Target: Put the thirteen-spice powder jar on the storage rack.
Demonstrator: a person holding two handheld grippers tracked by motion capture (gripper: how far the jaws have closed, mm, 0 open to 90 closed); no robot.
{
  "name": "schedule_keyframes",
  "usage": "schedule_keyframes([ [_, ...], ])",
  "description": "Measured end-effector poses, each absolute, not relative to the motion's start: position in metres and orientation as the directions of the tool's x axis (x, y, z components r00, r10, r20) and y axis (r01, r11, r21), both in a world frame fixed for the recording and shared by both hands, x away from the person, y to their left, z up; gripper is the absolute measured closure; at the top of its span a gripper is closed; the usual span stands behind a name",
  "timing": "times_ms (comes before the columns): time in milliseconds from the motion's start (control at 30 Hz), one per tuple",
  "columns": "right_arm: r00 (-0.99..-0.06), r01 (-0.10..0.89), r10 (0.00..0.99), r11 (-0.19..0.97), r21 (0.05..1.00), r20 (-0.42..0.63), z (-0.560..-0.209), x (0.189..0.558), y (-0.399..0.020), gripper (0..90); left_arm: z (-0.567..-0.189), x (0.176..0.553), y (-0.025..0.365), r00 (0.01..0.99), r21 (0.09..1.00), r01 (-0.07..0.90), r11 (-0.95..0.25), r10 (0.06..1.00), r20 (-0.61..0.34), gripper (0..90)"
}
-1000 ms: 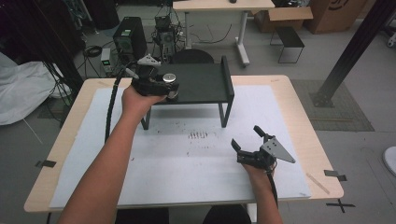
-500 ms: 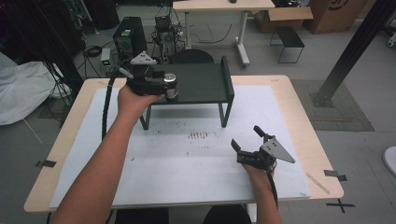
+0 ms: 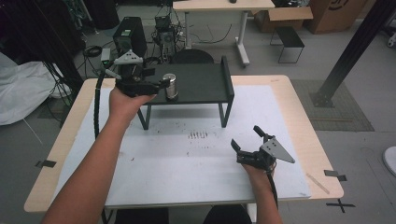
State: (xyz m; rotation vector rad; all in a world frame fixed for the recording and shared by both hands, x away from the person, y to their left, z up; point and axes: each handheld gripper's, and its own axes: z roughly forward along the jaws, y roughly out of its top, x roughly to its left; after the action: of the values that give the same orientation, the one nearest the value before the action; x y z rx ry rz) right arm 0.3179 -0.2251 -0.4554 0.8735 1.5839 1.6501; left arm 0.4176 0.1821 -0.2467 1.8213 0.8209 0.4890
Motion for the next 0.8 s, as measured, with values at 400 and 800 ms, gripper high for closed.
schedule_keyframes([
  [400,-0.544,-0.021,0.839,-0.029,0.999,0.013,-0.455,0.318,-0.225,0.0,-0.251,0.395,0.2,0.695,0.947,0.268,-0.177,0.716,-0.064,14.1],
  [800,-0.544,-0.022,0.839,-0.029,0.999,0.012,-0.455,0.318,-0.225,0.0,-0.267,0.375,0.211,0.703,0.965,0.231,-0.125,0.707,-0.077,8.7],
])
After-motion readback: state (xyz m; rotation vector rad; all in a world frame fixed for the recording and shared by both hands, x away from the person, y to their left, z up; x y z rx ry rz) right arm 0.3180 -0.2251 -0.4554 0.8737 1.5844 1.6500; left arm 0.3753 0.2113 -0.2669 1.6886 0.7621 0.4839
